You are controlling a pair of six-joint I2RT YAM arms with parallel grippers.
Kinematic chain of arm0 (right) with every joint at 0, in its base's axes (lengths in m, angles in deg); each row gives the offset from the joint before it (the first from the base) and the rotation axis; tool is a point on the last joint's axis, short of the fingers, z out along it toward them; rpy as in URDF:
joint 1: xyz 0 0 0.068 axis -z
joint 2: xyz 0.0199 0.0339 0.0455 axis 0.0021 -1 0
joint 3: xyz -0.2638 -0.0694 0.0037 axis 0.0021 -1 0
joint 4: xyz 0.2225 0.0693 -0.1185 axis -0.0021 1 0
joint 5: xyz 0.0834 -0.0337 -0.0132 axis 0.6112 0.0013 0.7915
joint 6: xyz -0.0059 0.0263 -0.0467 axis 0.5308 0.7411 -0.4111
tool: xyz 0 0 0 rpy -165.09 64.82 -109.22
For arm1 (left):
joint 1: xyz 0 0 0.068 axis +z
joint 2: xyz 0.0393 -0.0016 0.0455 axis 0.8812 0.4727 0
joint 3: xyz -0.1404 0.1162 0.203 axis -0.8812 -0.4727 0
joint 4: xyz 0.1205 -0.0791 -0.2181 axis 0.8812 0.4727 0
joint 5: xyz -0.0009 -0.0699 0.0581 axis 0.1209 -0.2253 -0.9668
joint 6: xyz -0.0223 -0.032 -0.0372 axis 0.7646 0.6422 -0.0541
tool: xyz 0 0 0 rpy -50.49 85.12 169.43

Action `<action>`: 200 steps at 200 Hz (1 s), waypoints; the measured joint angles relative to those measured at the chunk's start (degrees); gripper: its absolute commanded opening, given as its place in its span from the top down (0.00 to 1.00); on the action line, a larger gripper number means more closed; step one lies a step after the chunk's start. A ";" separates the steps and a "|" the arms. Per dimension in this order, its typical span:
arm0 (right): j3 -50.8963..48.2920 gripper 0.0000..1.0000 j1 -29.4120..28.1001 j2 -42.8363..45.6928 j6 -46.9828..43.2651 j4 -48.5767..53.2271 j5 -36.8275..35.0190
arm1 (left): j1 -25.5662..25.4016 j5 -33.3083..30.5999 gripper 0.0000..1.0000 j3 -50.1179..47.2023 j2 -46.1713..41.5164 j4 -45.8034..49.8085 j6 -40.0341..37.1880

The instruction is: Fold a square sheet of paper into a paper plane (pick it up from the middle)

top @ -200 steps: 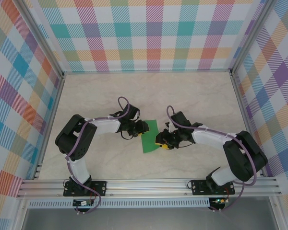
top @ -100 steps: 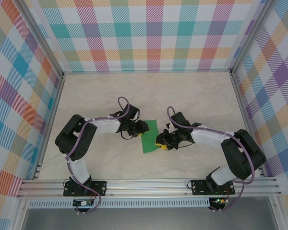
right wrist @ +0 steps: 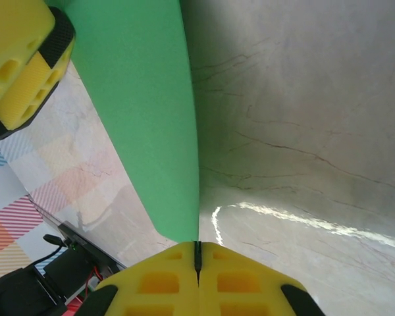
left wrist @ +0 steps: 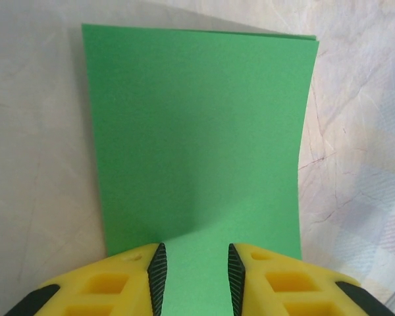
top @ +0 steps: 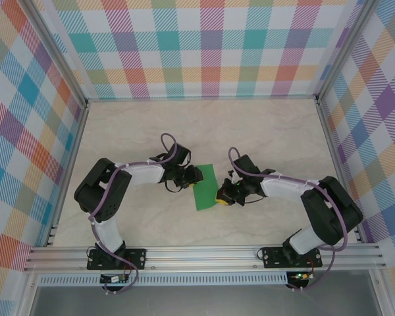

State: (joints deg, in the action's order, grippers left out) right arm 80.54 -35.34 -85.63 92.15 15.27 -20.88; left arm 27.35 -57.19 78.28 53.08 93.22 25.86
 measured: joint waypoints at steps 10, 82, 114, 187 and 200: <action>0.33 1.00 -0.28 0.11 0.00 0.02 -0.24 | 0.00 -0.26 0.67 0.17 -0.04 0.68 -0.22; 9.09 1.00 -3.80 -5.73 0.04 0.44 -0.90 | 0.00 -2.89 0.67 1.66 -1.77 4.33 -2.60; 10.21 1.00 -4.44 -8.44 0.04 0.48 -0.94 | 0.00 -6.32 0.68 5.27 -2.14 7.45 -4.15; 10.62 1.00 -5.29 -11.02 2.19 -4.44 -2.29 | 0.02 -6.67 0.72 7.30 2.82 10.40 -4.52; 10.62 1.00 -5.51 -11.74 2.58 -5.81 -2.47 | 0.00 -6.75 0.72 7.72 2.93 10.69 -4.52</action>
State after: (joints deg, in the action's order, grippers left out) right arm 91.16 -40.85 -97.37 94.73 9.46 -23.34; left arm 27.35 -63.94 85.99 56.01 103.91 21.33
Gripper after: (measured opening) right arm 0.045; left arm 0.285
